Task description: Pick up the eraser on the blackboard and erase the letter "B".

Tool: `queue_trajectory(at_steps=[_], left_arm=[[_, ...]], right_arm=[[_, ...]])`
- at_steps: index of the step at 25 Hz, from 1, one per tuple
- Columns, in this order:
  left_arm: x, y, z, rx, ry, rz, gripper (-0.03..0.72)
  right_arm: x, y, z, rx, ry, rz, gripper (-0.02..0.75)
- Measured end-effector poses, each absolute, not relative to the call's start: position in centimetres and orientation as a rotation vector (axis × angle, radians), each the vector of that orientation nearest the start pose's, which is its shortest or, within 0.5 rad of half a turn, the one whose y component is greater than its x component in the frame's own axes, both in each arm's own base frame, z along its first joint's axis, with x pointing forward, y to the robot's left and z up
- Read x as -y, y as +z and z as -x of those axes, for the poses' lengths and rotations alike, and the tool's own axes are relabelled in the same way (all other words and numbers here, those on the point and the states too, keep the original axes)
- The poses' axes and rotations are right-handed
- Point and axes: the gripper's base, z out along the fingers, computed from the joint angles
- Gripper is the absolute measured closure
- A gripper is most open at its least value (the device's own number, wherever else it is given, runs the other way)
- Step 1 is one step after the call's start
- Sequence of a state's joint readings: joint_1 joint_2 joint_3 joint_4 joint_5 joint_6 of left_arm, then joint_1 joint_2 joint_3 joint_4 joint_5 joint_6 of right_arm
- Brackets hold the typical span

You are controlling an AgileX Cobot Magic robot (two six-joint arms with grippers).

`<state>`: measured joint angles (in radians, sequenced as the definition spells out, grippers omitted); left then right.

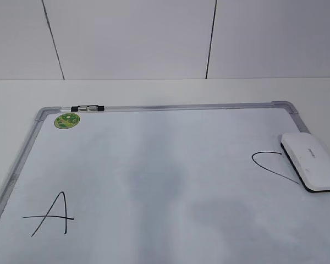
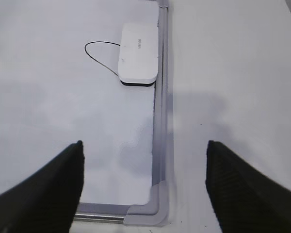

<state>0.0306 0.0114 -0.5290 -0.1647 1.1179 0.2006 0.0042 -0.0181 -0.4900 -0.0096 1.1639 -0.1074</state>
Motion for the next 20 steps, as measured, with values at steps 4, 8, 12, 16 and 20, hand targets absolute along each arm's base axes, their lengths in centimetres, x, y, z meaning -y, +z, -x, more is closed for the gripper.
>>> queue_trajectory(at_steps=[4, 8, 12, 16, 20], left_arm=[[1.37, 28.17, 0.91, -2.064, -0.054, -0.187, 0.498], [1.37, 28.17, 0.91, -2.064, -0.054, -0.187, 0.498], [1.37, 28.17, 0.91, -2.064, -0.054, -0.187, 0.498], [1.37, 28.17, 0.91, -2.064, -0.054, -0.187, 0.498], [1.37, 28.17, 0.91, -2.064, -0.054, -0.187, 0.498]], right_arm=[[0.09, 26.62, 1.11, -2.138, -0.083, 0.103, 0.151], [0.09, 26.62, 1.11, -2.138, -0.082, 0.101, 0.151], [0.09, 26.62, 1.11, -2.138, -0.082, 0.101, 0.151], [0.09, 26.63, 1.11, -2.137, -0.082, 0.101, 0.151], [0.09, 26.63, 1.11, -2.137, -0.082, 0.101, 0.151]])
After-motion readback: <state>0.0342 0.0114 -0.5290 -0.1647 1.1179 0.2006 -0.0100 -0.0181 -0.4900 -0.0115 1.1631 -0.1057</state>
